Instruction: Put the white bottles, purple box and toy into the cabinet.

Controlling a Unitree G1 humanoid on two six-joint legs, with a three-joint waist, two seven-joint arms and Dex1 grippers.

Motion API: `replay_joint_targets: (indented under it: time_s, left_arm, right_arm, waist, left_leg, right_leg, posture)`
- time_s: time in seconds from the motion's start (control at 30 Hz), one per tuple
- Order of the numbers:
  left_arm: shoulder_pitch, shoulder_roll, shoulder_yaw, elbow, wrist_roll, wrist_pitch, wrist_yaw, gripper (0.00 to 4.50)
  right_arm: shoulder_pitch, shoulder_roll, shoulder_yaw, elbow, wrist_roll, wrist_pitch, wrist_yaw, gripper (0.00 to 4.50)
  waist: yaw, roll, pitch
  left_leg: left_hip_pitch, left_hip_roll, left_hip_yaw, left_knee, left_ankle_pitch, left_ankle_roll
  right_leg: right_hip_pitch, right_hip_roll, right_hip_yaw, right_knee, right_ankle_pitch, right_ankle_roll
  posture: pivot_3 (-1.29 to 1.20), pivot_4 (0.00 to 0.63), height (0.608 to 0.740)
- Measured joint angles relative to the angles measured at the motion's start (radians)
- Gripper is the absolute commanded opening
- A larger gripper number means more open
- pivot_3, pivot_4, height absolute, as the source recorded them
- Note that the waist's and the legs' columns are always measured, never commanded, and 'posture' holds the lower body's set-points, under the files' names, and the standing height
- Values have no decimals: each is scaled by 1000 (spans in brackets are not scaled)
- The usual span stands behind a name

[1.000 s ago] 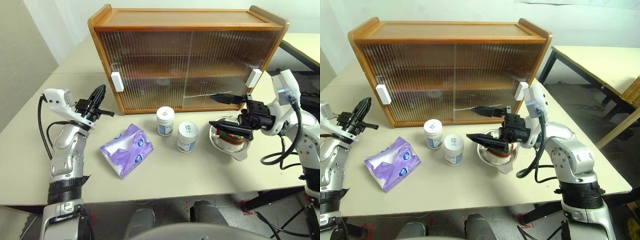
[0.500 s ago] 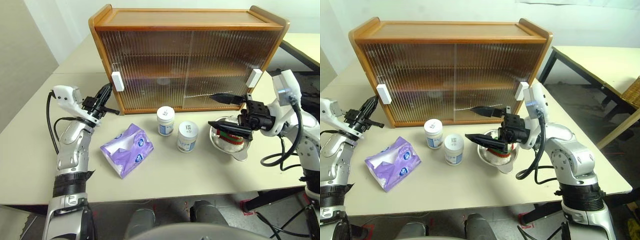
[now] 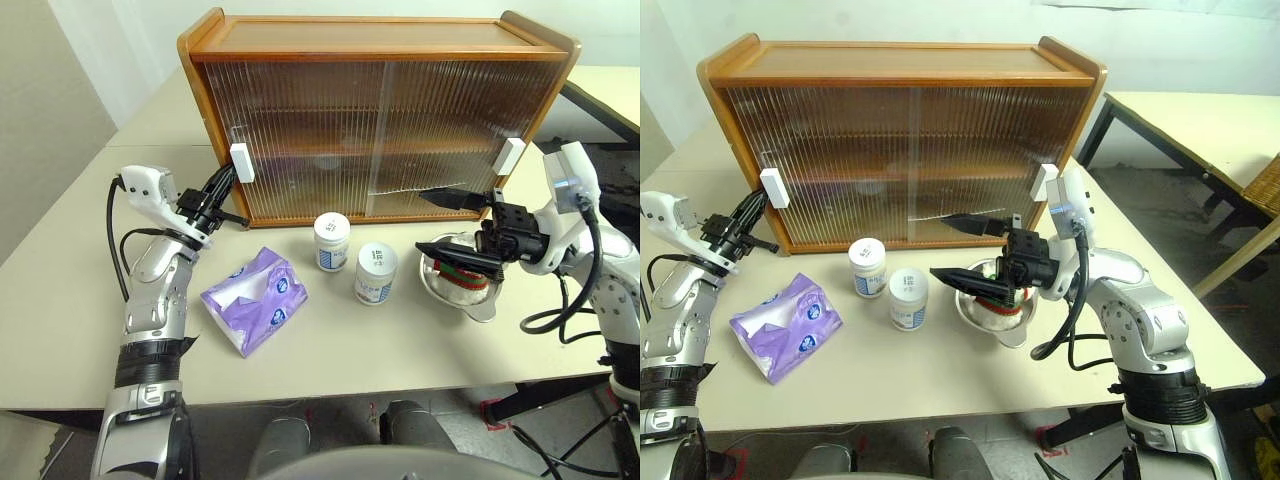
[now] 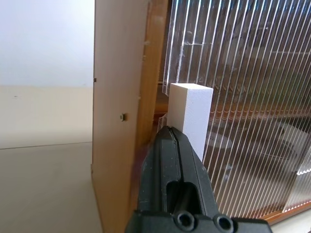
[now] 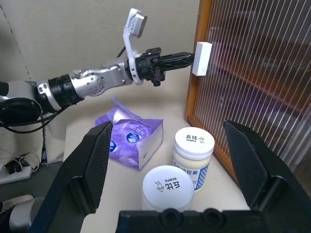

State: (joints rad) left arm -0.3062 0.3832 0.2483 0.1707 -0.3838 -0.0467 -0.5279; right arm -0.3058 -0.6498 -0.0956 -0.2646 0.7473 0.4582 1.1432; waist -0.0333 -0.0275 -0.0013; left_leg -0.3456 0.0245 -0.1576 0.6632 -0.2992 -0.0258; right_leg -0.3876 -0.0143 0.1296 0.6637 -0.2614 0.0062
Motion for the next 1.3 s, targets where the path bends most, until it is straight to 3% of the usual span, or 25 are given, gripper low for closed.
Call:
replay_joint_targets:
  time_s: [0.7, 1.3]
  left_arm:
    - [-55, -23, -84, -95, -16, 120, -53, 19]
    - [-131, -74, -154, -13, -2, 142, -108, 19]
  right_arm:
    - [0, 9, 0, -1, -1, 0, -20, 4500]
    - [16, 10, -1, -18, -1, -1, -46, 4500]
  waist:
    - [-7, 0, 0]
    - [-22, 0, 0]
  left_leg:
    - [-1, 0, 0, 1, 0, 0]
    - [-3, 0, 0, 6, 0, 1]
  right_leg:
    - [0, 0, 0, 0, 0, 1]
    - [0, 0, 0, -1, 2, 5]
  posture:
    - [-152, 0, 740]
    - [-184, 0, 740]
